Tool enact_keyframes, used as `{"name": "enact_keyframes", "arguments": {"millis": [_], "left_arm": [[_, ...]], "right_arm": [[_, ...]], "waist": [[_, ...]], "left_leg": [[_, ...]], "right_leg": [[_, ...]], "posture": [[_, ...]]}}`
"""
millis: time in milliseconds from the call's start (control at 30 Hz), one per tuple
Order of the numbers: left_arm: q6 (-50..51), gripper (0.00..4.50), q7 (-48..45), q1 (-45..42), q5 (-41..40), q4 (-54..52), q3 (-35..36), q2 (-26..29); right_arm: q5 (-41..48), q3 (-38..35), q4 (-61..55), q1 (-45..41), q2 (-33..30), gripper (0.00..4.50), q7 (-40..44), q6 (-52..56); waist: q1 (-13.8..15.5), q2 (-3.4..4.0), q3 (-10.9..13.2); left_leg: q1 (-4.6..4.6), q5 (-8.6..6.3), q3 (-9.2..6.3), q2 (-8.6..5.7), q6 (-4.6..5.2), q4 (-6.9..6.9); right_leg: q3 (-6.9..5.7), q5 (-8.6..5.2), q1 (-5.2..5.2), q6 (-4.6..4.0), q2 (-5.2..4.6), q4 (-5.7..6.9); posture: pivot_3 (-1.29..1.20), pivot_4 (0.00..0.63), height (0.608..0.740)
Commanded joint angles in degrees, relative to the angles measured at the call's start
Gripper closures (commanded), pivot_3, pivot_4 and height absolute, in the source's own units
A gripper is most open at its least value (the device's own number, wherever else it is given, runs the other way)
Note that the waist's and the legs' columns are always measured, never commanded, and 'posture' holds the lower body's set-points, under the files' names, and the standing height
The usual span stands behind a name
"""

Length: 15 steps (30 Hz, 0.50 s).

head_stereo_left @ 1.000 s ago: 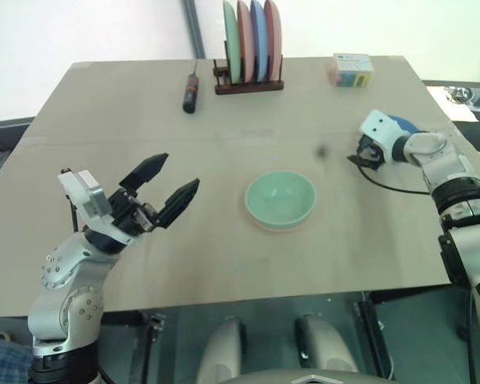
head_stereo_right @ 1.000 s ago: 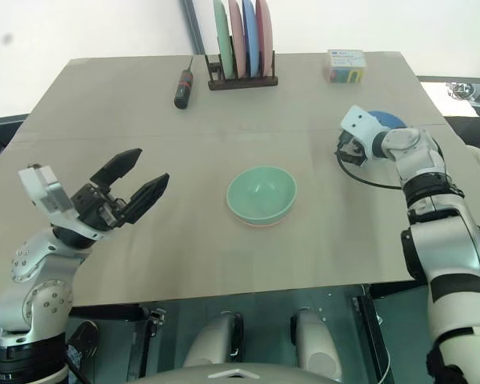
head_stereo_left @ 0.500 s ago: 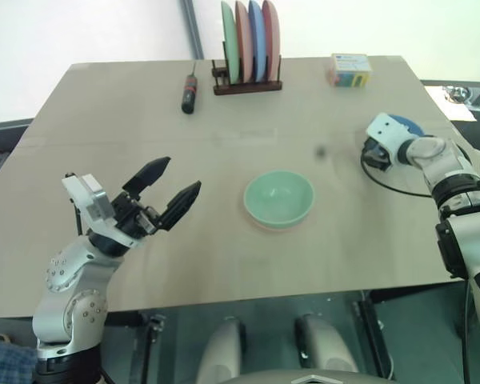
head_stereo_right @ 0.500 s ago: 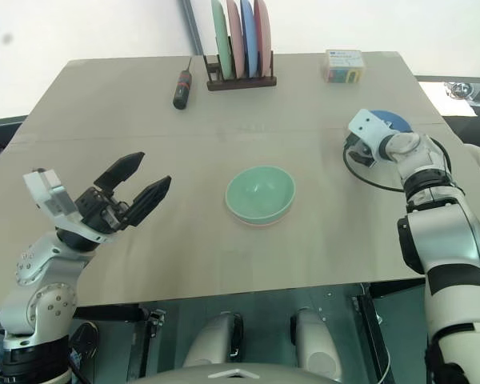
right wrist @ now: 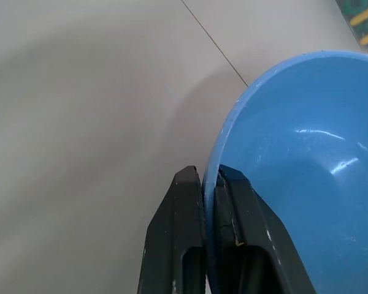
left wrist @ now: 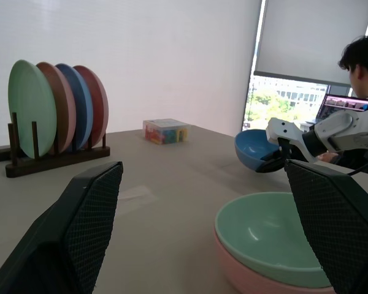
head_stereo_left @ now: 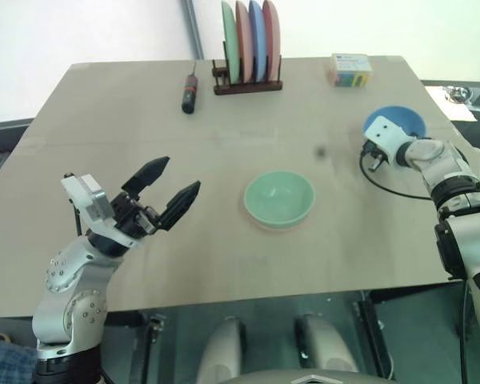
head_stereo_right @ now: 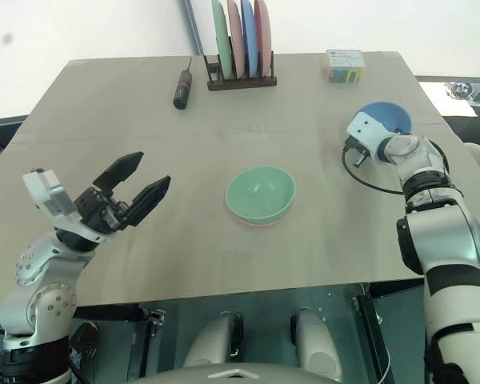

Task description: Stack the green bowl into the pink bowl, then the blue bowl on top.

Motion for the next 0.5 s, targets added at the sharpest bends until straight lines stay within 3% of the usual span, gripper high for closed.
{"name": "enact_keyframes", "arguments": {"millis": [33,133,267,500], "left_arm": [[-1.5,0.00,-0.6,1.0,-0.2,-2.2,0.9,0.5],[-2.0,0.00,-1.2,1.9,0.1,-2.1,1.2,0.8],[-1.4,0.00,-3.5,3.0,-0.5,-1.3,1.2,2.4],[0.1,0.00,-7.5,3.2,-0.8,1.0,0.8,5.5]], "right_arm": [[2.5,-1.0,-5.7,-1.6,-0.4,4.44,9.5,-6.7],[9.2,-3.4,-14.9,-0.7,0.8,4.44,22.1,-6.7],[20.3,-2.4,-45.7,8.8,-0.9,4.44,38.5,3.9],[30.8,-0.9,-79.7,18.8,-5.5,4.44,45.3,21.4]], "waist": [[-0.1,0.04,0.0],[-0.4,0.10,0.1],[-0.1,0.17,0.1],[0.8,0.19,0.1]], "left_leg": [[0.00,0.00,0.00,0.00,0.00,0.00],[0.01,0.00,-0.02,0.00,0.00,0.00],[0.00,0.00,-0.13,0.03,0.00,-0.03],[-0.10,-0.01,-0.26,-0.02,0.00,0.06]], "right_leg": [[0.00,0.00,0.00,0.00,0.00,0.00],[0.00,0.00,0.00,0.01,0.00,0.01],[-0.11,0.00,0.01,0.01,0.00,0.03],[-0.28,0.00,0.03,0.01,-0.09,0.01]], "posture": [[0.00,0.150,0.740],[0.00,0.150,0.740],[0.00,0.150,0.740],[0.00,0.150,0.740]]}}
